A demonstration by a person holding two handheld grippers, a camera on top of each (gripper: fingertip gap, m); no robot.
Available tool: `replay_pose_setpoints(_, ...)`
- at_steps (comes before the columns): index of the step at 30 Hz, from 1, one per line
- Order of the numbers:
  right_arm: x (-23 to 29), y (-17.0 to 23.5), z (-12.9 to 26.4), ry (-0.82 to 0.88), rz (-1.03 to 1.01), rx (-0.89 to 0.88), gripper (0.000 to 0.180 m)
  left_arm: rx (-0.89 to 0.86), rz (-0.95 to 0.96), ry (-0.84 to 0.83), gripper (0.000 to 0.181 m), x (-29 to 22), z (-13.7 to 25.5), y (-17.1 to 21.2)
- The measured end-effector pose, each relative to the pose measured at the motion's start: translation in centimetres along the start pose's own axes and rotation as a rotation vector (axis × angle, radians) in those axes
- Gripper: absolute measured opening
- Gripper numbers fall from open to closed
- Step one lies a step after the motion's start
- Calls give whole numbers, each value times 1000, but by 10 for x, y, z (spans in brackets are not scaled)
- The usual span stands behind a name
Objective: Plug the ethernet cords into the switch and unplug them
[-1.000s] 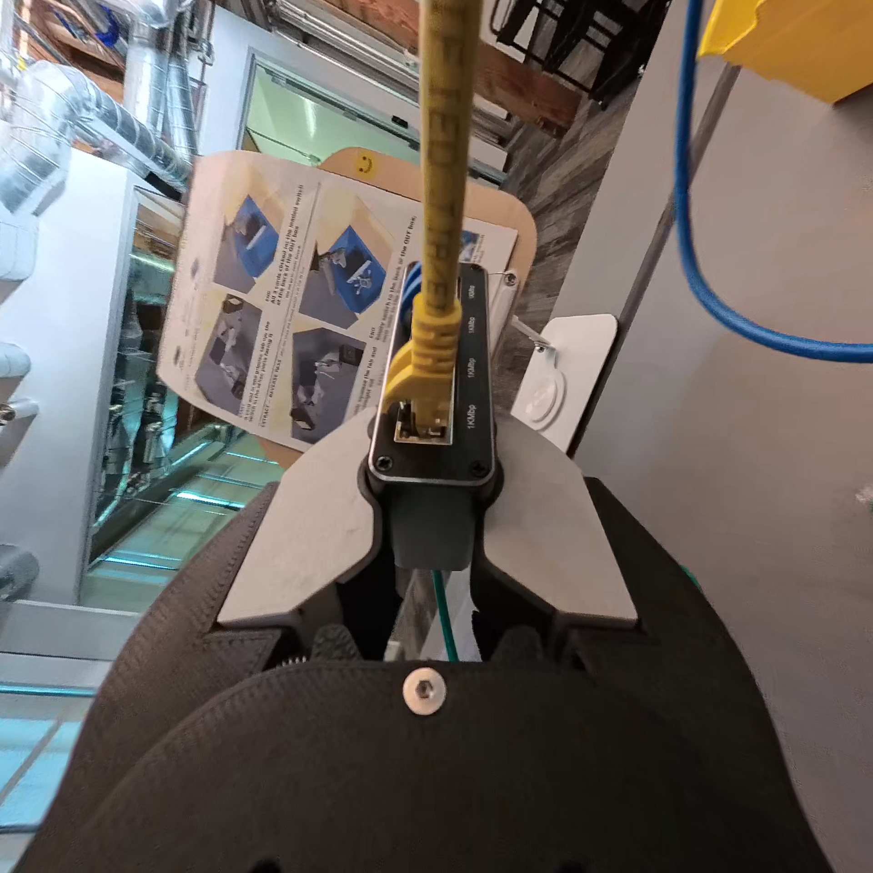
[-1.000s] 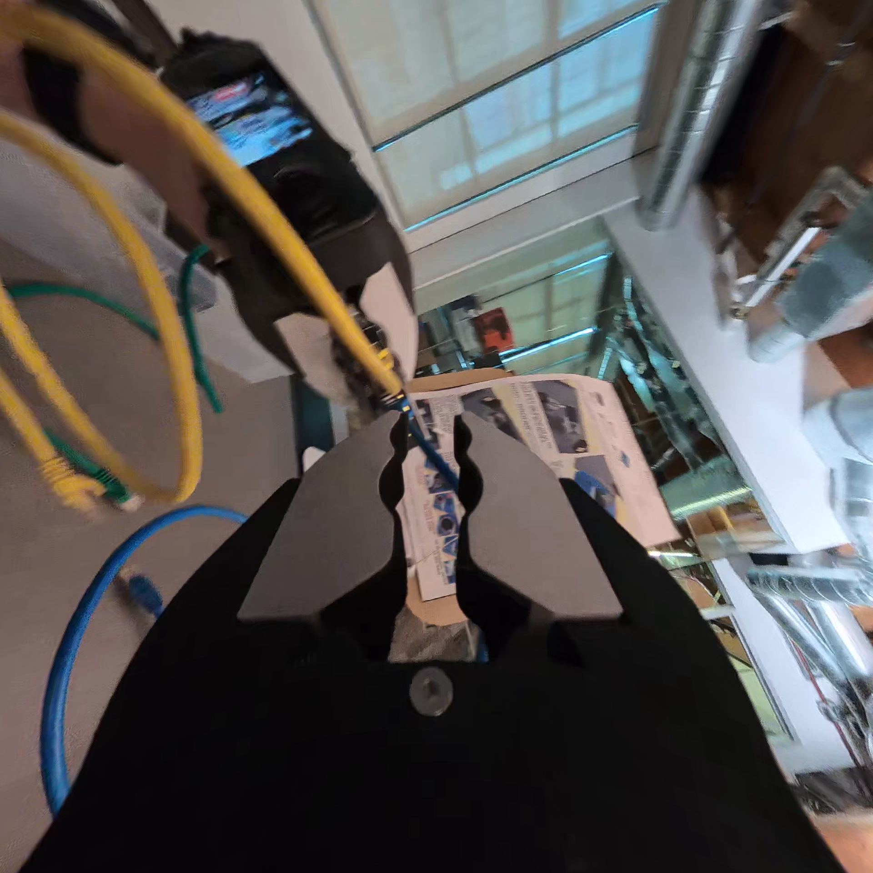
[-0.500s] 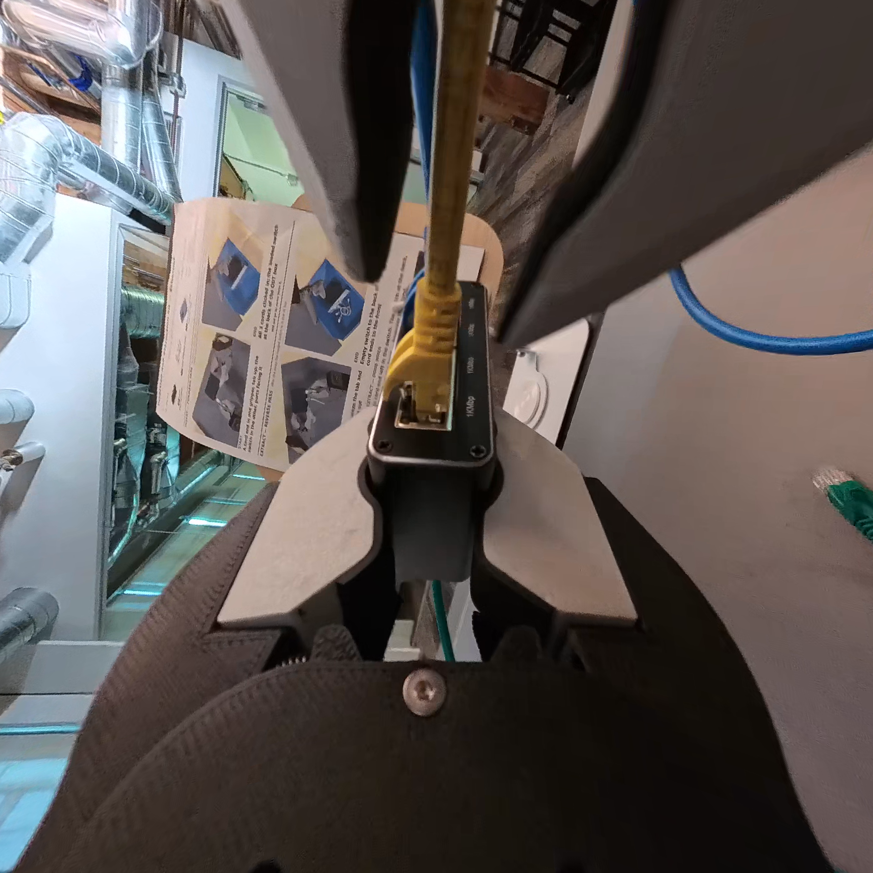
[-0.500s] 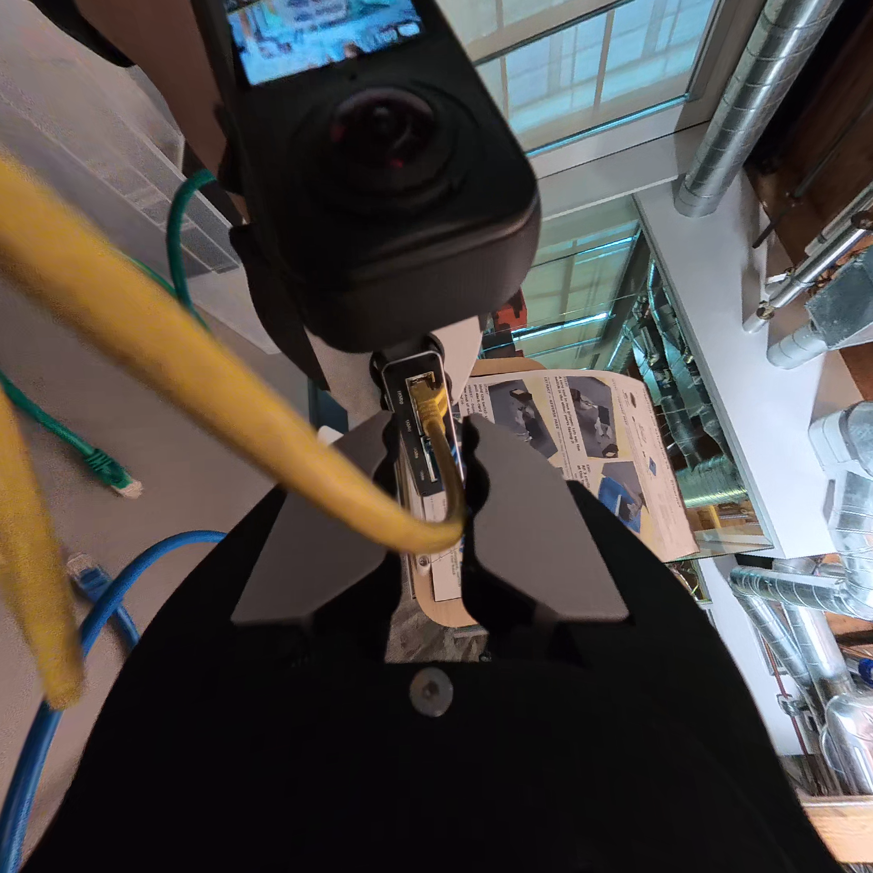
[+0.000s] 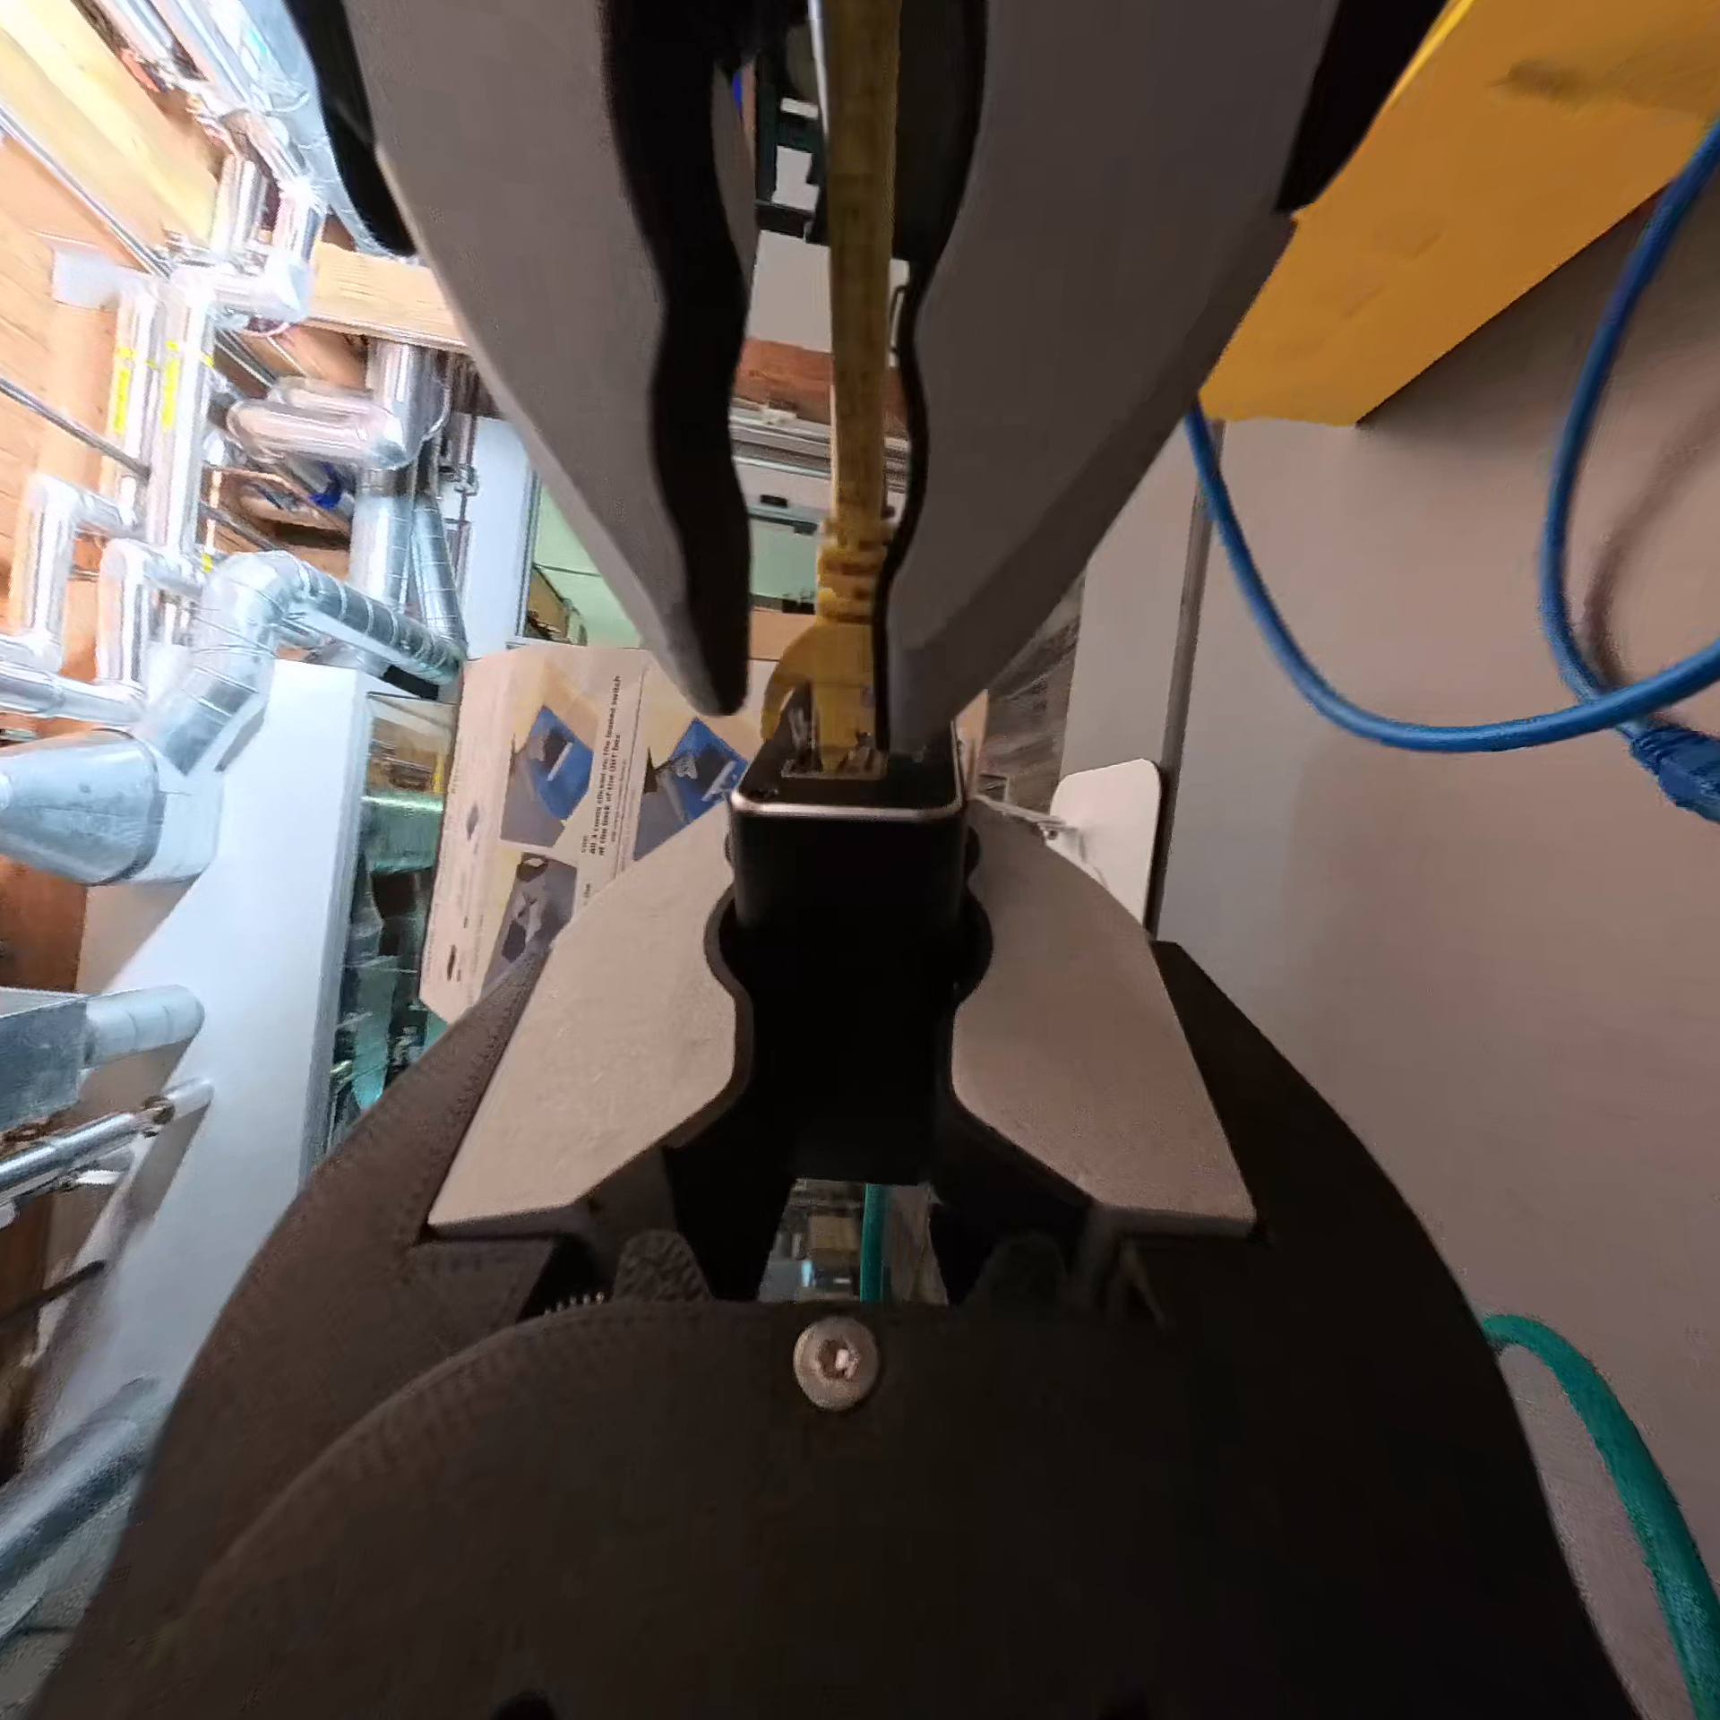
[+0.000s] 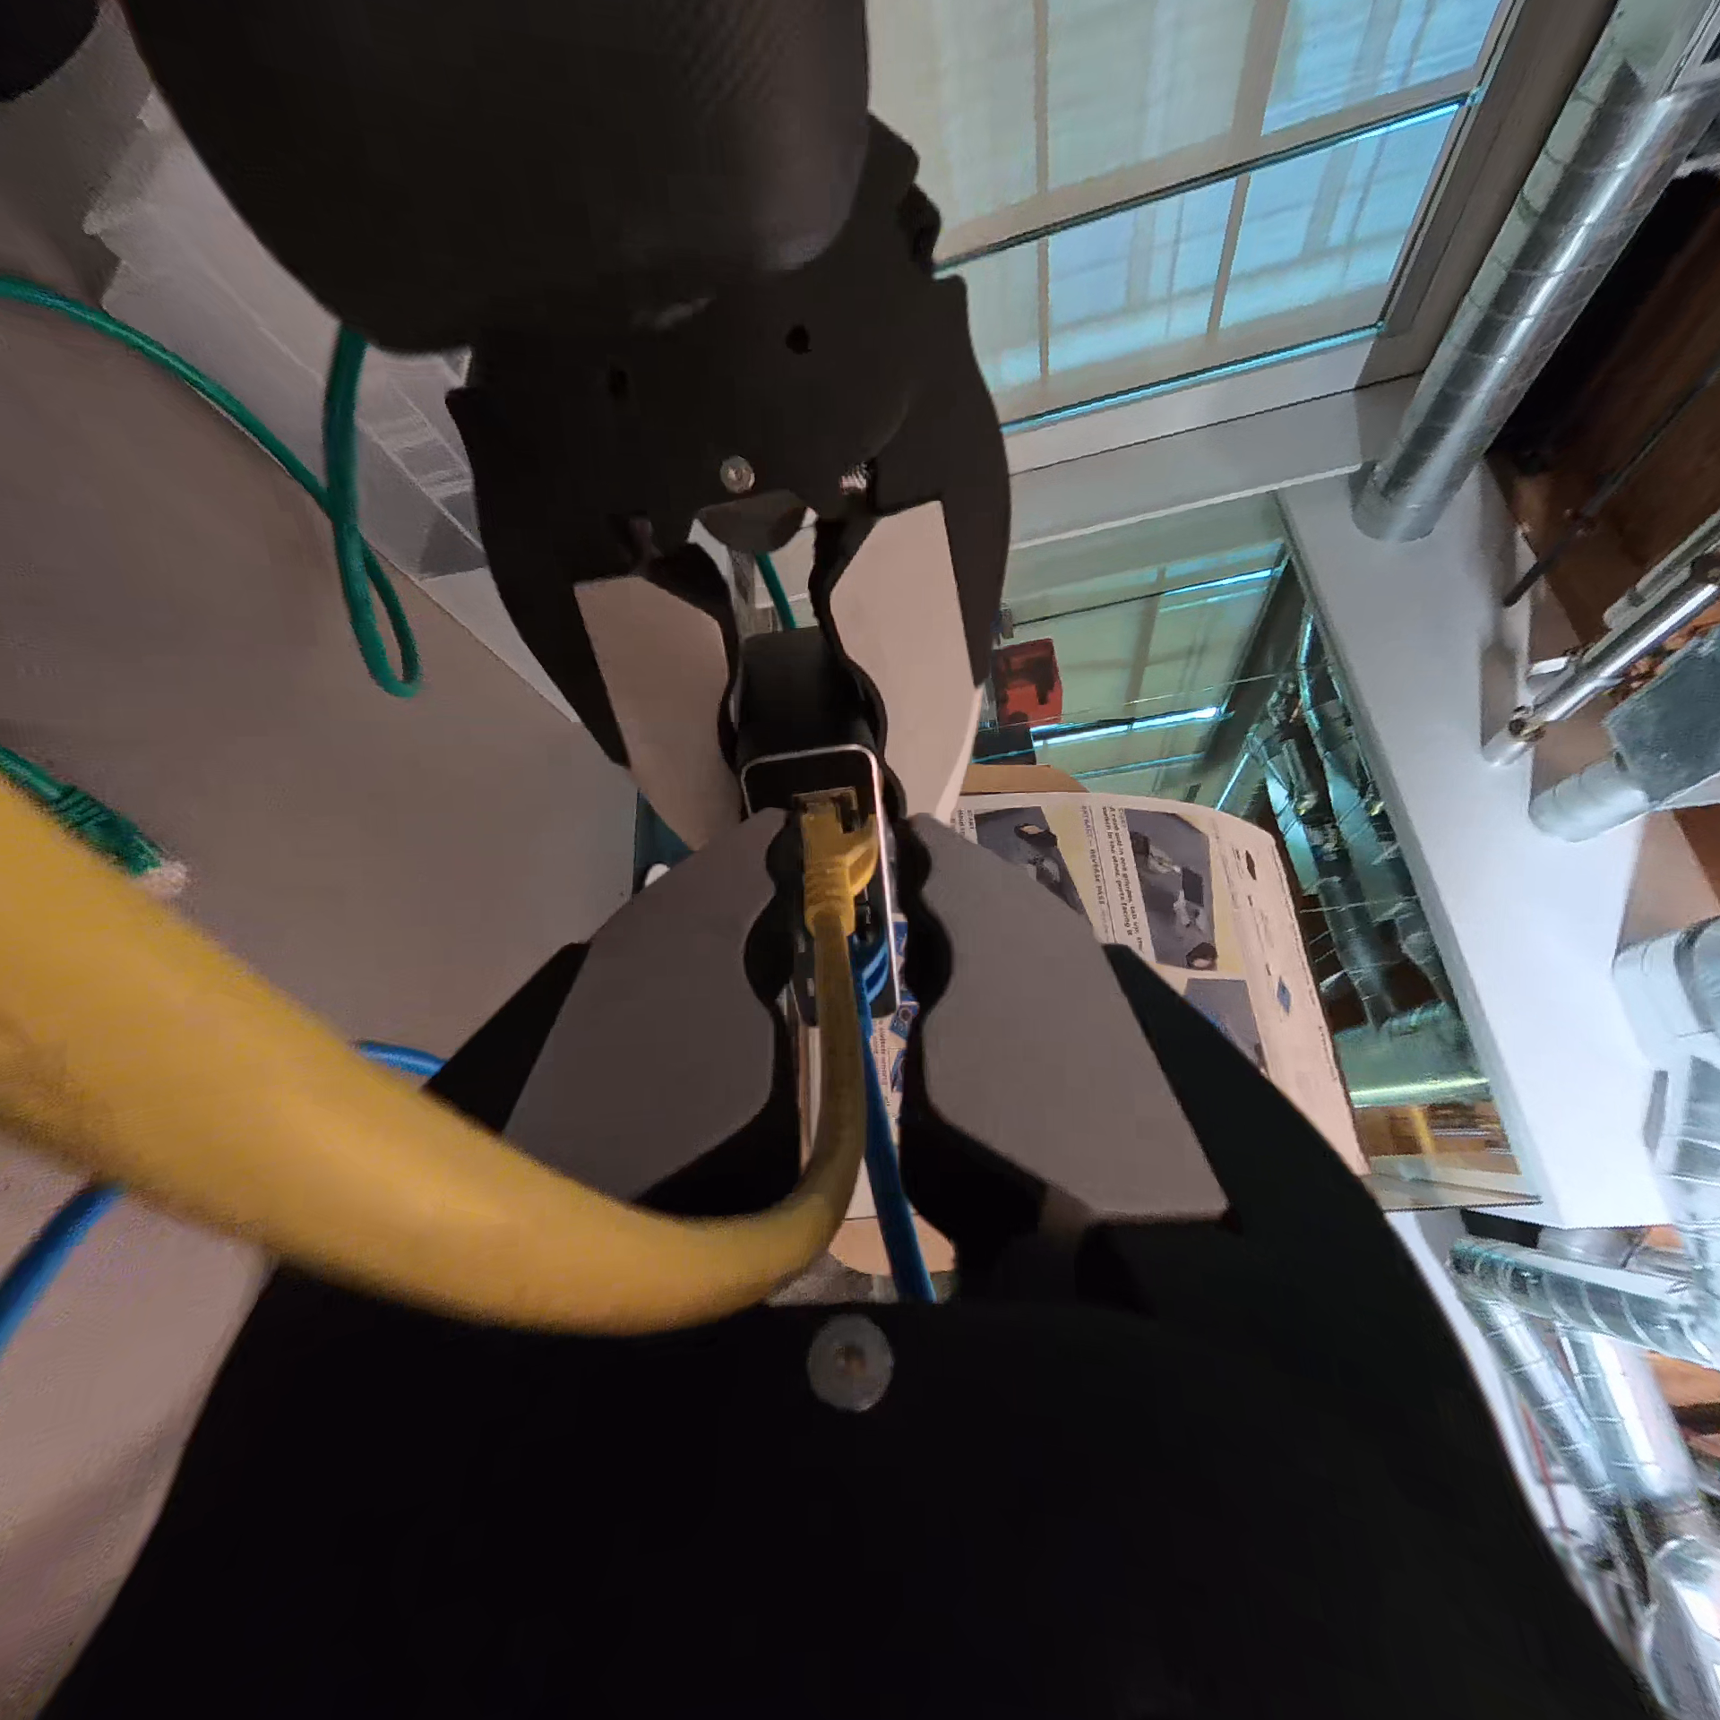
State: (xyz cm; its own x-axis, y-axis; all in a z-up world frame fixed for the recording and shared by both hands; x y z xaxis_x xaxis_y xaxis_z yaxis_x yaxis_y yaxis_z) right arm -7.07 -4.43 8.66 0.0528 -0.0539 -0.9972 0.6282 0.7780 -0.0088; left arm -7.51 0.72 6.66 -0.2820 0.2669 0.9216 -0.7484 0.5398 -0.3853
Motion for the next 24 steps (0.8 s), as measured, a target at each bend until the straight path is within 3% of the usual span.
replay_pose_setpoints(24,6,0,-5,5,35,8,13,-7,1,54,37,-4,1,3)
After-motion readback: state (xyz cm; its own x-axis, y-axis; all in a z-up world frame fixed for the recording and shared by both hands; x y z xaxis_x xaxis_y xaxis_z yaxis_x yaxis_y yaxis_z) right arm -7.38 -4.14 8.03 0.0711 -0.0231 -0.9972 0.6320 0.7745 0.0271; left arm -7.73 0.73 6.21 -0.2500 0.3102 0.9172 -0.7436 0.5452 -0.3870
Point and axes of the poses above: each gripper's, where its closed fingertips meet, z back along the fingers, y out of its underside, x = y × z across the jaws, the point moved 1 cm from there along z, back along the fingers, and after that the axes turned 13 degrees about z, right-handed, at the moved point
